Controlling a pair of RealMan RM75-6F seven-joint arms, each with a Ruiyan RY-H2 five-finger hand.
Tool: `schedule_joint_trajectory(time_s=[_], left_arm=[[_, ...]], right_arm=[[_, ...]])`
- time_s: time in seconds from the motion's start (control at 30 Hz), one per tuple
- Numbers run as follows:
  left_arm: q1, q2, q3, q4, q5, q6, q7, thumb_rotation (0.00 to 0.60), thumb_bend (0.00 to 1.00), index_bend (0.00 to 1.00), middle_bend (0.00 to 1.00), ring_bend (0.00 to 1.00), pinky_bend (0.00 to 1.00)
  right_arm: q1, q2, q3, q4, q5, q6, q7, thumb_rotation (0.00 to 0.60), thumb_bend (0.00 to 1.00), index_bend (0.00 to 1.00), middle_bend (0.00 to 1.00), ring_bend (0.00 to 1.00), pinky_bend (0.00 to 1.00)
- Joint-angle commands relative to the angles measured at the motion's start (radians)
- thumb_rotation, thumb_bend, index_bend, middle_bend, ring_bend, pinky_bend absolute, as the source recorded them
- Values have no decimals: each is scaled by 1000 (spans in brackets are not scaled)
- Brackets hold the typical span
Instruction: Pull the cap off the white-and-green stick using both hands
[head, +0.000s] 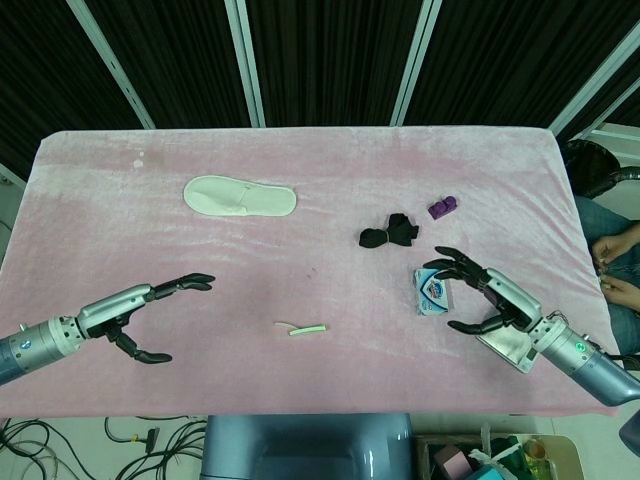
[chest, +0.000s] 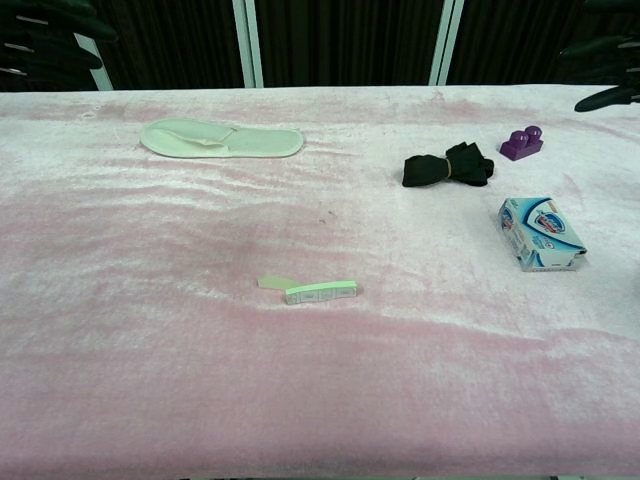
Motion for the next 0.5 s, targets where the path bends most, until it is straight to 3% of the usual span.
schedule_joint_trajectory(time_s=[0.03, 0.1, 0.27, 0.33, 0.43, 0.5], left_arm=[[4, 6, 0, -9, -13, -10, 26, 600, 211, 102, 15, 0, 0], [9, 10, 0, -18, -18, -20, 72, 600, 211, 102, 15, 0, 0], [47, 32, -18, -73, -50, -53, 333, 600, 211, 101, 15, 0, 0], [77, 47, -24, -106, -77, -49, 427, 600, 211, 99, 15, 0, 0], [135, 61, -34, -132, -128, -22, 559, 600, 212, 99, 15, 0, 0], [219, 56, -49, -135, -204, 13, 747, 600, 211, 103, 16, 0, 0]], right_arm=[[2, 5, -1, -8, 3, -5, -11, 600, 192, 18, 148, 91, 142], [3, 11, -4, -19, 2, -10, -28, 600, 192, 18, 148, 91, 142], [13, 33, -11, -65, -8, -29, -81, 600, 193, 18, 158, 108, 146], [14, 40, -6, -84, 4, -44, -125, 600, 193, 49, 213, 211, 202], [7, 42, 11, -117, 51, -87, -254, 600, 192, 159, 355, 426, 392], [0, 34, 28, -158, 96, -140, -448, 600, 193, 201, 437, 518, 491]])
